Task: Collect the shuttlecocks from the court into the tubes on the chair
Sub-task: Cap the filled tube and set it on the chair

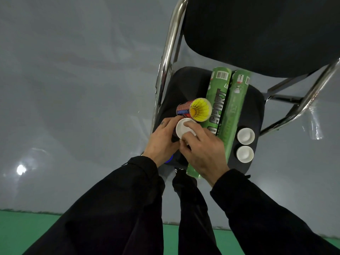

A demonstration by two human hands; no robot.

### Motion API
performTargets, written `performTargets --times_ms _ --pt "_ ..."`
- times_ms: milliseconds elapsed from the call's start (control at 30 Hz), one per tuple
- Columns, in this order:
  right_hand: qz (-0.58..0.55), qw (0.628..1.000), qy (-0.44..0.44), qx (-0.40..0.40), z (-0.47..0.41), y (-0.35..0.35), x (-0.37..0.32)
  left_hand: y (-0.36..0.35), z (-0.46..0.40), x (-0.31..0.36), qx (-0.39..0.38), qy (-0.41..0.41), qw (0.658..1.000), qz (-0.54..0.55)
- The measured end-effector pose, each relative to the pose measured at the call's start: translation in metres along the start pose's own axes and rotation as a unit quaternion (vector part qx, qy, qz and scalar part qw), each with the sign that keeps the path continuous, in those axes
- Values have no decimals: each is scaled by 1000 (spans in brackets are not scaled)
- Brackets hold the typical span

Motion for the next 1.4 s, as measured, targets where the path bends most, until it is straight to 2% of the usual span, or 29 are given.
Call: performTargets --times_ms 167,433,567,667,733,767,800,933,1067,1300,1400 --pt "30 998 -19 -51 -1 -5 -6 -2 -1 2 -5 1 1000 -8" --pt "17 999 18 -40 10 -14 -5 0 -4 -4 -22 20 1000 0" --pt "-25 999 4 -40 13 -18 -3 3 -2 -4 -39 28 999 12" --pt "-60 997 -28 -49 12 -20 1 9 -2 -11 -83 87 986 117" --pt "-77 995 -17 -54 13 -18 3 14 0 -12 -101 172 948 247" --pt "-79 995 -12 -53 14 -16 4 15 1 -10 -105 200 931 288" --pt "-79 996 -11 -50 14 -15 4 15 1 -8 -100 204 928 294" --pt "-79 996 -20 -47 16 -16 6 7 2 -3 -61 168 952 247" --pt "-83 994 -5 -77 19 -22 9 -1 6 -5 -15 130 972 194" --pt "-131 979 -62 -145 17 -25 11 -3 2 1 37 148 965 214" --pt "-154 983 -69 -67 21 -7 5 -3 0 5 20 156 962 225"
Point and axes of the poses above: each hand's wrist, its own z-axis away from the middle knuckle, its own y-axis out of the back of the hand, x = y × z, the point moved 3 cm from there along -z, towards the middle knuckle, and after that the axes turned 8 degrees about x, right-handed, at the moved point
